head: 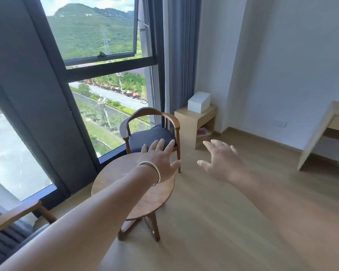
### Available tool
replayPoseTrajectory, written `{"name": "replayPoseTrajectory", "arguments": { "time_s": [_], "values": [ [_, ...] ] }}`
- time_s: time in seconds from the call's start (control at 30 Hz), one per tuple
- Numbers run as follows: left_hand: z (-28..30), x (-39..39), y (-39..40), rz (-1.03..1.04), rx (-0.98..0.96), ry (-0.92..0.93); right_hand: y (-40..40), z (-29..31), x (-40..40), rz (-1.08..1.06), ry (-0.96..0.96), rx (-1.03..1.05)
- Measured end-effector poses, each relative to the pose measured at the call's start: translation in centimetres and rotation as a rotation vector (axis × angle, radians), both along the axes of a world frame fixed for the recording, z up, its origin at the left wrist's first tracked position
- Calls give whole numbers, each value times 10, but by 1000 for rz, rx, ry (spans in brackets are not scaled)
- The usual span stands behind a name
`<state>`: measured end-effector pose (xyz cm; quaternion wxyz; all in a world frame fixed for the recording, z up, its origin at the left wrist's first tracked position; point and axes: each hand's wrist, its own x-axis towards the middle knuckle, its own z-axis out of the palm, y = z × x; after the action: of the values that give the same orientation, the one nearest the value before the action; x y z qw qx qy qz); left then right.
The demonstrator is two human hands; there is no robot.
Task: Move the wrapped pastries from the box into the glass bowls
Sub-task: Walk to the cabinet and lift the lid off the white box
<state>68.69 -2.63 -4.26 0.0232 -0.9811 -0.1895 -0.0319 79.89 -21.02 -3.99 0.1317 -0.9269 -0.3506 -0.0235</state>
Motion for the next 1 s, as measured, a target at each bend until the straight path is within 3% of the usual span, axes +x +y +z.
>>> {"name": "replayPoseTrajectory", "arguments": {
  "time_s": [0.33,0.7,1.0],
  "values": [
    [-14,171,-18,-73,31,-1,-34,-13,155,-79,28,-23],
    [-19,405,1,-151,-50,-37,-8,-7,377,-153,-5,-81],
    [-18,541,17,-143,-63,-51,5,-13,517,-133,-6,-84]
  ]
}}
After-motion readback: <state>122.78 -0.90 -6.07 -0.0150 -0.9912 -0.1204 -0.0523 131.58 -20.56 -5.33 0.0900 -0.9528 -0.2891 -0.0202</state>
